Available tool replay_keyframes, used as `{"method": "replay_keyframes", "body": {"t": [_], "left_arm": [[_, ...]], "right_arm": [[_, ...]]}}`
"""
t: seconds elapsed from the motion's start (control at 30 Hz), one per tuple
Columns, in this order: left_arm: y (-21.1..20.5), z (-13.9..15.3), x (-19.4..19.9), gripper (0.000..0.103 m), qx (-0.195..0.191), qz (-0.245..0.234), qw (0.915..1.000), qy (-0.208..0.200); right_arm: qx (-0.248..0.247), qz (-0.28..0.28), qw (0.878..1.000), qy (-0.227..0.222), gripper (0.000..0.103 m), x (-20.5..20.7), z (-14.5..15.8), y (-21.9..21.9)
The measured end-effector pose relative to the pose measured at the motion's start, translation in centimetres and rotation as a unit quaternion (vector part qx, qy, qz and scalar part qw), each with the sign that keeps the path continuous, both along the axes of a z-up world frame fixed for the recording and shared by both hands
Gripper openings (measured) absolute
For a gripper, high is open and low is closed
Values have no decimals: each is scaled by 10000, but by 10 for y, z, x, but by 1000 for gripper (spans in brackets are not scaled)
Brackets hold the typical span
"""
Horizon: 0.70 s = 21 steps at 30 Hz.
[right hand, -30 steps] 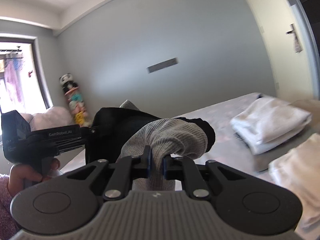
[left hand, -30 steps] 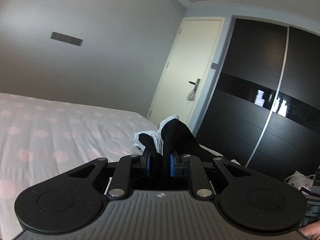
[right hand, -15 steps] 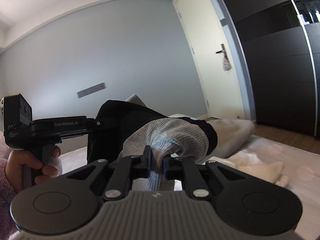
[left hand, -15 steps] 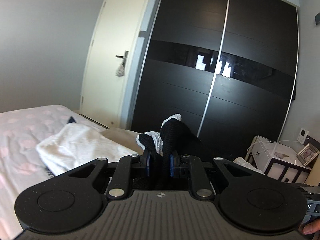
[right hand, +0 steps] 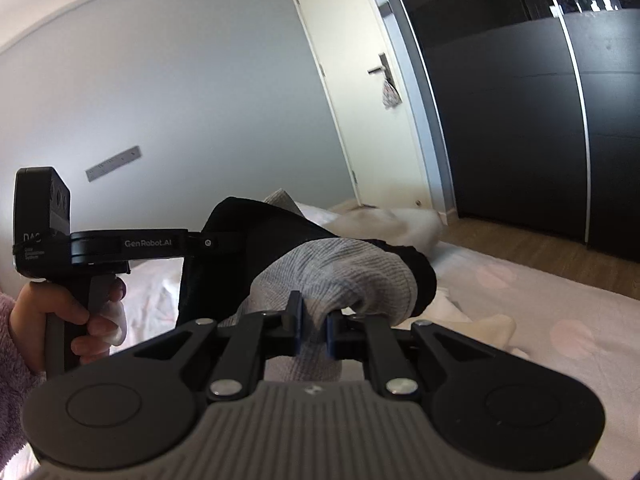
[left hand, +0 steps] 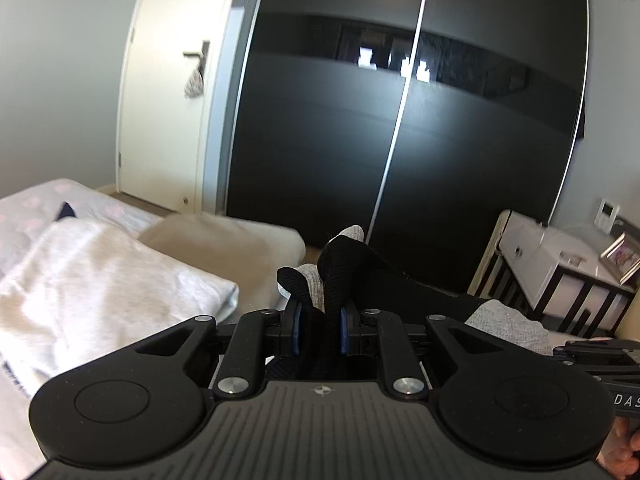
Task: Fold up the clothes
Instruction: 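Lift the folded grey shirt with both grippers and carry it to the clothes stack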
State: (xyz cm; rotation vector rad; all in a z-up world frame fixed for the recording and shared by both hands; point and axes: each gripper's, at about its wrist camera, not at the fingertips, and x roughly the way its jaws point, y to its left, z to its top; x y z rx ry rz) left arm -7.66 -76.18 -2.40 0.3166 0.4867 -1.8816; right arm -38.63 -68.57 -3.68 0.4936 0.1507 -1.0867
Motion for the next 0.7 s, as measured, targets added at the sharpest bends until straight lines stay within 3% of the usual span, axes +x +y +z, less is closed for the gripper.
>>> {"method": "replay_keyframes", "body": {"t": [0.17, 0.43, 0.7], "left_arm": [[-42, -24, -20, 16, 454, -202, 9985, -230], [-72, -55, -38, 17, 1148, -284, 9920, -432], [-84, -54, -44, 22, 1494, 47, 9867, -632]], "right_arm": [[618, -212, 9978, -68, 13, -19, -24, -37], [1515, -327, 9871, -408, 13, -38, -53, -65], [2021, -406, 9752, -806, 18, -47, -64, -65]]}}
